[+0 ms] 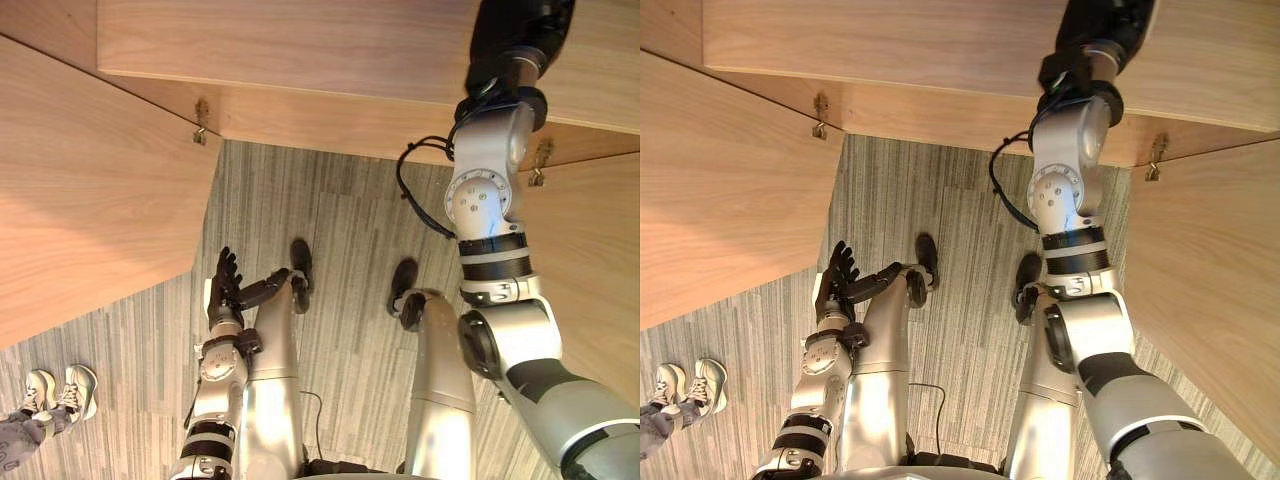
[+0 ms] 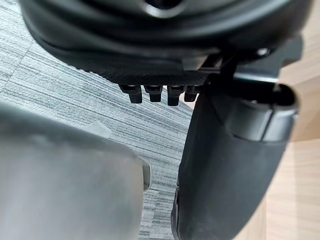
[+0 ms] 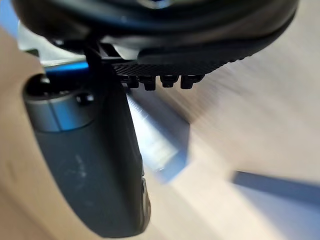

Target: Walk over to the cabinet, pick up the folder, carry it to the office cabinet, place the folder inside the office cabinet, then close the office cabinet door

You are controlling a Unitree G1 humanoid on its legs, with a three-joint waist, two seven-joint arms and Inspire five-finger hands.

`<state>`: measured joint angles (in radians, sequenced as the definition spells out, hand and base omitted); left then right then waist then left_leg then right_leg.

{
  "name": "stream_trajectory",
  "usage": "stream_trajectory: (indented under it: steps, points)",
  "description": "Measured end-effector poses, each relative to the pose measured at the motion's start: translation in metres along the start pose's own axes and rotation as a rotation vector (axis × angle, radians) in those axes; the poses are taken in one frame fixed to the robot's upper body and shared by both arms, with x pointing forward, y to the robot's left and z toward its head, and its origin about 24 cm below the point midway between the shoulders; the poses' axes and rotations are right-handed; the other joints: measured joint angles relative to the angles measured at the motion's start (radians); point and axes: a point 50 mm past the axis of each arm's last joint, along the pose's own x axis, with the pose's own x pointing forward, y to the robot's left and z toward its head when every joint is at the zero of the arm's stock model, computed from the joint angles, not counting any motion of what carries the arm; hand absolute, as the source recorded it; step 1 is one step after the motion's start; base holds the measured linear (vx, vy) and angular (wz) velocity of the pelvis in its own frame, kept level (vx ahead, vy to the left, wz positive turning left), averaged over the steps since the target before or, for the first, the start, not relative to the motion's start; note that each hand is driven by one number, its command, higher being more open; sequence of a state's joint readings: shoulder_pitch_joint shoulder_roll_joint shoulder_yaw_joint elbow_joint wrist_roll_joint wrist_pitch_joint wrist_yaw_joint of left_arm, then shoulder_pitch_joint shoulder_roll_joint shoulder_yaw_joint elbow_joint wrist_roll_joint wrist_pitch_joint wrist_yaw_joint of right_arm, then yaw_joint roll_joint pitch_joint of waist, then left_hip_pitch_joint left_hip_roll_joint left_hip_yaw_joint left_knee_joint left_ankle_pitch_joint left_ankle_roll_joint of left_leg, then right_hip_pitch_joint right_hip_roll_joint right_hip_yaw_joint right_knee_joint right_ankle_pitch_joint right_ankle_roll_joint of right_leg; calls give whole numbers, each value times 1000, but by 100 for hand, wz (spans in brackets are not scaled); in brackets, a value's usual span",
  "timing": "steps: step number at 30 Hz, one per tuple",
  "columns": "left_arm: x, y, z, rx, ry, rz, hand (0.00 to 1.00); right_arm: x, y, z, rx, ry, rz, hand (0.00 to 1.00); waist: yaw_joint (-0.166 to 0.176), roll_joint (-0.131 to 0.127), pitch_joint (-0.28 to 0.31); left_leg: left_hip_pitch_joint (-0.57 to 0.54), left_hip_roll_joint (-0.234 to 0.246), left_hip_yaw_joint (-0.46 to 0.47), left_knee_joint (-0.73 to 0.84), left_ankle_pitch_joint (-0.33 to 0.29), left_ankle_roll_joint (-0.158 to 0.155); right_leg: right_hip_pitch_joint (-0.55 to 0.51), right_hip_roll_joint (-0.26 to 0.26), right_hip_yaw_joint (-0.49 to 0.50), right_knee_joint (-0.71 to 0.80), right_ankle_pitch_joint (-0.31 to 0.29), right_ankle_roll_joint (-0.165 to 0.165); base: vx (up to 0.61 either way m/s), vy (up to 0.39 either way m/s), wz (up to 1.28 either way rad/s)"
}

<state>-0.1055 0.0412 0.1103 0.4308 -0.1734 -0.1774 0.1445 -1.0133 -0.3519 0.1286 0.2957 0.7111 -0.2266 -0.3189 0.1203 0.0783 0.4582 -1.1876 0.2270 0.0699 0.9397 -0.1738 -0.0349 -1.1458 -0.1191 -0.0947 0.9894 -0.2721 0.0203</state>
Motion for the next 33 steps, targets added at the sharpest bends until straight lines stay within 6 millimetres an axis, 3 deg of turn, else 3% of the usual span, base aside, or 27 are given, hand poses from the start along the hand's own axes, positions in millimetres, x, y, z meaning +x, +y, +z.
stream_trajectory:
  steps: [1,2,6,10,13,22,28,33]
  points:
    - [-1,1,-1,3,3,-2,100,-4,-2,-3,-101,20,67,100,-3,0,0,7,0,0,-3,0,0,8,0,-1,-4,0,0,0,0,0]
    - [-3,4,-3,15,6,-8,100,-9,-5,-8,-204,43,138,0,-6,-3,-2,14,0,0,-10,0,0,15,0,-2,-11,1,1,0,0,0]
    - [-8,10,-3,36,-7,-26,100,-24,-22,-22,-517,149,344,0,-15,-18,-9,16,-1,2,-31,6,1,18,0,-9,-32,7,3,0,0,0]
    - [-8,11,-7,51,4,-47,100,-22,-34,-20,-774,144,425,0,-23,-20,-11,22,-1,1,-37,7,2,28,0,-13,-41,9,4,0,0,0]
    - [-8,14,-8,60,13,-50,100,-20,-42,-21,-919,150,441,0,-23,-39,-20,39,-1,6,-55,10,1,42,0,-14,-54,9,3,0,0,0]
    - [-8,13,-10,61,19,-61,100,-23,-56,-25,-964,196,435,0,-19,-50,-27,50,-2,13,-78,13,2,51,0,-16,-76,11,4,0,0,0]
    - [-8,14,-10,57,22,-48,100,-23,-61,-25,-984,168,302,0,-20,-50,-27,58,0,20,-84,13,2,54,1,-12,-81,13,4,0,0,0]
    - [-9,15,-11,38,25,-12,100,-8,-58,-24,-1091,102,146,0,-20,-49,-27,57,2,23,-91,14,2,52,3,-11,-92,17,4,0,0,0]
